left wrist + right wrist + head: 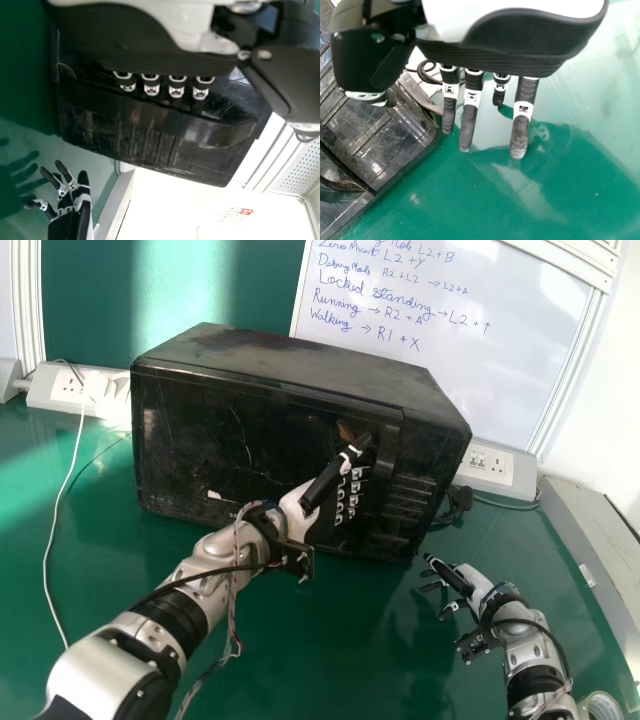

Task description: Open the door of oven

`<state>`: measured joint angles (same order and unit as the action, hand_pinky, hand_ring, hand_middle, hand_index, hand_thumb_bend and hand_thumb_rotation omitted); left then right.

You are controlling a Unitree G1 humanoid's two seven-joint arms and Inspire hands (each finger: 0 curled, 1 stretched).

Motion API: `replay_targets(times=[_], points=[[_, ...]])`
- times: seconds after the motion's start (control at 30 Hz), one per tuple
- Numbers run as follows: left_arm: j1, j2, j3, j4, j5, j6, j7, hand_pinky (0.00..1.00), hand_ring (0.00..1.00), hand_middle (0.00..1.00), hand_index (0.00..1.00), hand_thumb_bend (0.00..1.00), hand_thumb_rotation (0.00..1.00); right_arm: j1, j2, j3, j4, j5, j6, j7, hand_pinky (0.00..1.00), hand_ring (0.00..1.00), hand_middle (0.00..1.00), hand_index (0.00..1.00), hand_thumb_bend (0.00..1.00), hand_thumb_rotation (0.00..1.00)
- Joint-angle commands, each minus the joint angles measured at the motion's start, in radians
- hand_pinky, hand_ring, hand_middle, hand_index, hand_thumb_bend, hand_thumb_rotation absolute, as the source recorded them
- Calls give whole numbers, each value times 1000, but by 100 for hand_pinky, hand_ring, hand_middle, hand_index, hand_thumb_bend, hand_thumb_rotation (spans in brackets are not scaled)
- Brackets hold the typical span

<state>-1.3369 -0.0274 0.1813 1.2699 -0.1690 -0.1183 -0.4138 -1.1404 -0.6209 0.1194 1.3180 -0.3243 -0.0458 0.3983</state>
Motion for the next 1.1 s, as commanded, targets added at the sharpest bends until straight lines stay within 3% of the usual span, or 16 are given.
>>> replay_targets(times=[0.0,0.3,0.6,0.93,1.07], points=[[-29,-27,-3,13,14,2,-5,87,100,100,100,100,100,38,35,2,28,2,28,34,27,44,63,75,65,86],[-22,-49,-7,29,47,-18,-5,87,100,99,100,100,99,36,40,10,26,-7,30,30,28,45,64,76,65,88],[-33,-54,0,40,49,12,-29,88,98,99,100,100,98,34,39,21,26,-16,26,26,28,45,64,76,66,90],[-32,-57,-6,49,75,24,3,80,79,86,94,100,94,33,41,10,28,-3,36,31,27,45,65,76,68,89],[-36,-53,-8,52,88,26,-13,78,77,83,91,100,94,34,41,11,28,-5,31,35,27,44,63,76,67,89]])
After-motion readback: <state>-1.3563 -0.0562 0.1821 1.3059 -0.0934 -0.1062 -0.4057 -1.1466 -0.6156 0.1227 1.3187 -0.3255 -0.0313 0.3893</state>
